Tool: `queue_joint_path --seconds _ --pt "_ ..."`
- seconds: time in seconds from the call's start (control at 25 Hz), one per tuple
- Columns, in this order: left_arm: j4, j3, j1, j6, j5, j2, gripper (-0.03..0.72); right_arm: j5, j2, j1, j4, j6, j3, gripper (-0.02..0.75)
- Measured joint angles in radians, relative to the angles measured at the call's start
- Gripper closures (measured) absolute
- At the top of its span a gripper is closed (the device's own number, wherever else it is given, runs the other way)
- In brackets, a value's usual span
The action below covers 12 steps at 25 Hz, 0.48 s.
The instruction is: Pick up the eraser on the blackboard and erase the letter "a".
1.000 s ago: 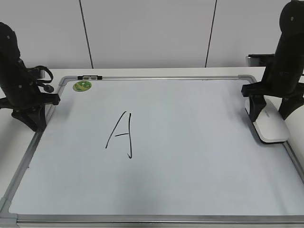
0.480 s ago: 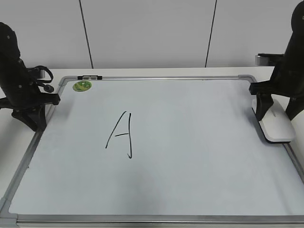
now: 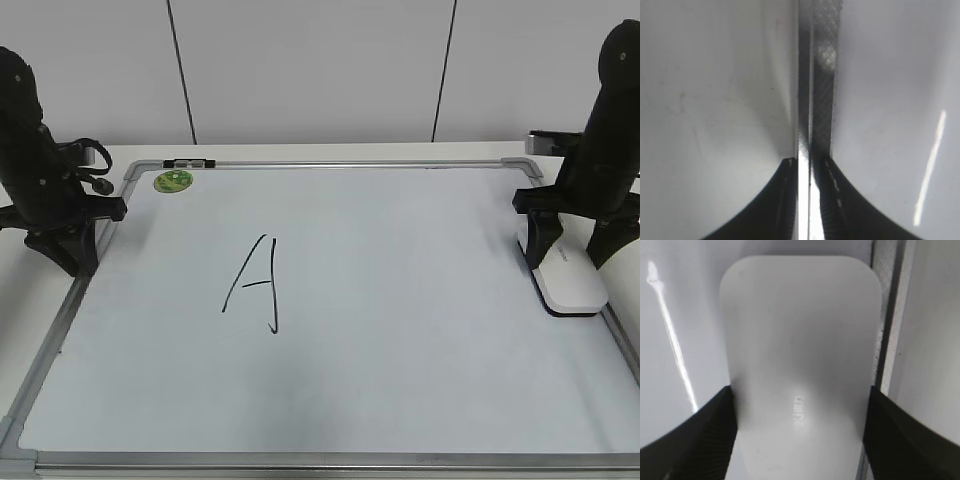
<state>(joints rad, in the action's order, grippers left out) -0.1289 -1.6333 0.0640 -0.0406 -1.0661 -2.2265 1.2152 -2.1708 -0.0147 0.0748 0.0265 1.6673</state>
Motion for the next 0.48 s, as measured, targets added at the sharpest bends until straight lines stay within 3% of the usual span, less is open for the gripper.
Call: queue_joint_path --seconds 0.36,0.48 --pt "0.000 0.000 0.000 0.000 0.002 0.000 0.570 0.002 -0.004 0.000 0.002 0.002 0.005 0.209" --pt "0.000 0.000 0.000 0.000 0.002 0.000 0.570 0.002 -0.004 0.000 0.000 0.002 0.005 0.156"
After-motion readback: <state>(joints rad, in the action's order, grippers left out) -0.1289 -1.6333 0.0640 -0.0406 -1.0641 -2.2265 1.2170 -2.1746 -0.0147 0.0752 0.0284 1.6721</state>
